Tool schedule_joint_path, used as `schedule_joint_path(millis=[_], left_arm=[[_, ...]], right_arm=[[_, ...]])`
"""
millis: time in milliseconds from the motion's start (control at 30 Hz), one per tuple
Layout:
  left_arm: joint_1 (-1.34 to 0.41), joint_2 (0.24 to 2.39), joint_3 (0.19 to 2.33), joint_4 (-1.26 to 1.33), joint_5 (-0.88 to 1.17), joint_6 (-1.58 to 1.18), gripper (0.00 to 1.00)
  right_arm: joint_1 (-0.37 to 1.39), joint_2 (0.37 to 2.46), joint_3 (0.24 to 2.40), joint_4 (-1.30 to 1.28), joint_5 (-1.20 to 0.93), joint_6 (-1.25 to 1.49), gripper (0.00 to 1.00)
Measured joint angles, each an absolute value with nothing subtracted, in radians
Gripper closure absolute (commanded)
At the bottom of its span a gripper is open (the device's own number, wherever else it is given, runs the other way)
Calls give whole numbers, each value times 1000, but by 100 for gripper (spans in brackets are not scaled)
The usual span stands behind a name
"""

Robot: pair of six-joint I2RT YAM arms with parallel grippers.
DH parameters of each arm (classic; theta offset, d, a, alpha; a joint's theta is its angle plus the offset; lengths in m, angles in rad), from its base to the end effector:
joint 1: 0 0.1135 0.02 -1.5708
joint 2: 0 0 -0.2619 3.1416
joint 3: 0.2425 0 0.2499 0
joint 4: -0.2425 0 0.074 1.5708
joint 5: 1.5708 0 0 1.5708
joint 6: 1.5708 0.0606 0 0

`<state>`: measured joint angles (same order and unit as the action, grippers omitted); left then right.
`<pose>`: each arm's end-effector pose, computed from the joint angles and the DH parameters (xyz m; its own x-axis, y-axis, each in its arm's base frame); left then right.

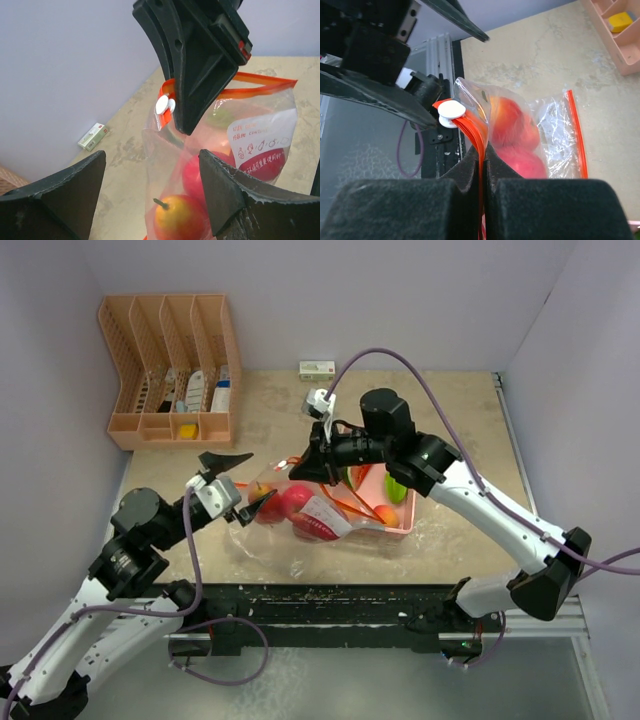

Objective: Place the food in the zip-top bag and seal the zipper
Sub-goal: Zip the zipper food storage bag at the center of the board.

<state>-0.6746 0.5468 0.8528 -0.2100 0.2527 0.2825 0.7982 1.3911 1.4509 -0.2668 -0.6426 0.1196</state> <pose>0.1011 -0.1003 0.3927 0.2947 0.1100 -0.9493 0.7466 0.5936 0.3005 0.2055 0.2628 0.4204 -0.2597 -0.1296 -0.9570 -0.9585 0.1554 0.2391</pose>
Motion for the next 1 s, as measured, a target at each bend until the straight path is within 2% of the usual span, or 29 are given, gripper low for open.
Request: schedule_joint_path(millis=[500,667,1000], left_arm=[[-675,576,795,-129,364,413,28],[-675,601,796,-113,410,413,39],[-675,672,801,-115,498,410,47]], right_arm=[[798,1334,1396,-280,-751,107,100],[798,1334,1375,-284,-757,105,100],[795,1334,1364,-283,-777,101,100]])
